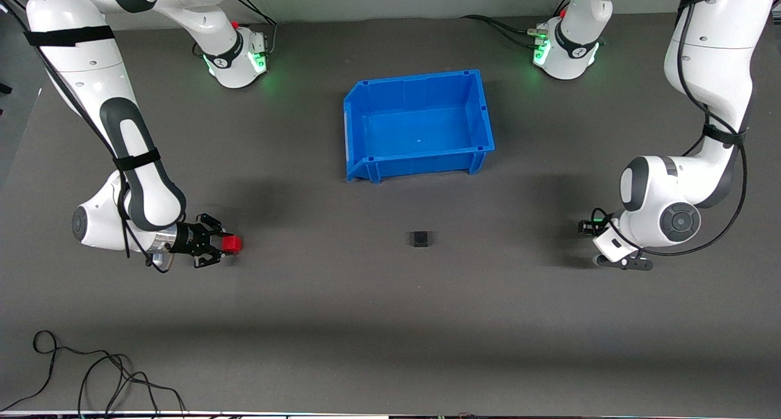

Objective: Attach green and red cubes to black cube
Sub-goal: 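Grasp the red cube with the right gripper while the left gripper grasps the green cube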

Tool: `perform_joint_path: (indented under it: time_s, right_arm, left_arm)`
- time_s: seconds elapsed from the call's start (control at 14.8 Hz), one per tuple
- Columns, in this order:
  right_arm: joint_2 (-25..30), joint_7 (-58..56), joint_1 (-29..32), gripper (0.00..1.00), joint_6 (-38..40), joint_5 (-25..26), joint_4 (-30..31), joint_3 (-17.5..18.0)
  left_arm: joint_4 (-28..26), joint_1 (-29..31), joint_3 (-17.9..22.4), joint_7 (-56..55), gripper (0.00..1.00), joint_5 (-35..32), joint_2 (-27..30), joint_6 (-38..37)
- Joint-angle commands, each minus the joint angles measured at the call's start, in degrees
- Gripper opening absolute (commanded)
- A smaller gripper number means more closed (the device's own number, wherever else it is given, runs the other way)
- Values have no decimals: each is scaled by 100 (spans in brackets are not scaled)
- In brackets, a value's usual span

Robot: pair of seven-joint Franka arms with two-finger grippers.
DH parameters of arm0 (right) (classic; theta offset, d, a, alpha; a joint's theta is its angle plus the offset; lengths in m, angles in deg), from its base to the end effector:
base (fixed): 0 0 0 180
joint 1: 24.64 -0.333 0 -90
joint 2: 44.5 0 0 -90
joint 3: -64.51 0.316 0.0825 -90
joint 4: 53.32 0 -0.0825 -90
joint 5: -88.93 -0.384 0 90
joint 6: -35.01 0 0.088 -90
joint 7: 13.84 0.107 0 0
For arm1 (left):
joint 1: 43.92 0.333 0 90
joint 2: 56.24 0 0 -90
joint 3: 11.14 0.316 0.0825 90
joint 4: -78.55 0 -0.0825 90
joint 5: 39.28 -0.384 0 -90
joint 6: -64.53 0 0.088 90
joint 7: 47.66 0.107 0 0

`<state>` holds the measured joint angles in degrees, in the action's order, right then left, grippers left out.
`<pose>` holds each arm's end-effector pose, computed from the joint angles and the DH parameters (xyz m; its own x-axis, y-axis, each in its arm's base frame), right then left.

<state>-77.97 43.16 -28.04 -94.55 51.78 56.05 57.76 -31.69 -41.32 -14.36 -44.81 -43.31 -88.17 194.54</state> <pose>0.6064 -0.0180 0.1750 0.0364 -0.9089 -0.4154 -0.9956 -0.0688 0.0634 0.6015 -0.0041 0.1822 0.9723 -0.1033 -0.2099 -0.1063 -0.9943 -0.0031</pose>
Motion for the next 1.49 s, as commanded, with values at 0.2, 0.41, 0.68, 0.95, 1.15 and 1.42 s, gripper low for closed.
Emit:
perform_joint_path:
  time_s: [0.2,0.41,0.68,0.95,1.15,1.42]
  right_arm:
    - [95,-198,-20,33,-60,-179,31,-20]
    - [130,-146,-20,31,-51,-179,14,-20]
    - [139,-119,-29,31,-51,-179,-4,-20]
    - [332,528,-387,31,28,-179,-240,-20]
    - [306,1442,-932,31,19,-179,-583,-20]
    - [26,2568,-1758,31,-138,-179,-1180,-20]
  left_arm:
    - [152,12,6,-66,39,-89,-217,-2]
    - [213,21,6,-92,3,-19,-165,-90]
    - [555,-163,-81,-1528,0,16,-138,-353]
    - [986,-576,-284,-3682,0,306,-164,-679]
    - [1048,-892,-293,-5185,0,368,-191,-609]
    - [1337,-1261,-293,-7136,0,885,-322,-609]
